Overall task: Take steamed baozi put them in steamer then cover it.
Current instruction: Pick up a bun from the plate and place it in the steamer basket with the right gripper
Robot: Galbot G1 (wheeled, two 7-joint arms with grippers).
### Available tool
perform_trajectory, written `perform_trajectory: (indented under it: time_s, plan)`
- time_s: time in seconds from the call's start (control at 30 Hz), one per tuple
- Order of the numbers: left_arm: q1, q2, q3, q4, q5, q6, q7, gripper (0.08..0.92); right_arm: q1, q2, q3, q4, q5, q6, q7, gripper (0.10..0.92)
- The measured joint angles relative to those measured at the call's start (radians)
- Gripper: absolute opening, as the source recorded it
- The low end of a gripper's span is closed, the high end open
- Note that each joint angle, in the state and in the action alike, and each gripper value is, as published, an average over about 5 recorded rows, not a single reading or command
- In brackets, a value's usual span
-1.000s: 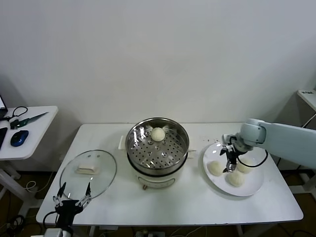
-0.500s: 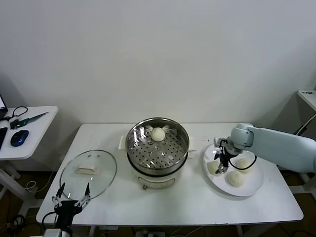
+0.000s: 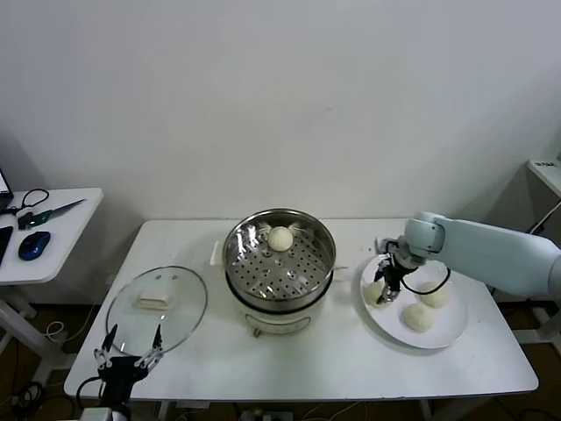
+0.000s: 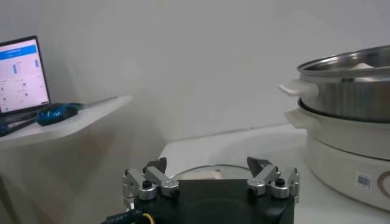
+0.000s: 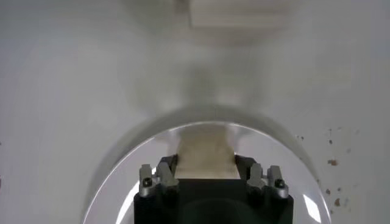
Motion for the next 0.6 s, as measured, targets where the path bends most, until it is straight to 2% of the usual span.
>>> perform_trajectory:
  time_s: [0.33,0.6]
  plan:
    - [0.002,0.004,-0.002,-0.017,-0.003,0.006,-0.002,0.823,0.245,0.042,-0.136,0.040,0.071,0.052,-0.095,0.623]
    - [-0.005,0.009,0.004,-0.032,-0.003,0.016,0.003,0.823,0.493,0.127,-0.194,0.095,0.196,0.057,-0.146,0.623]
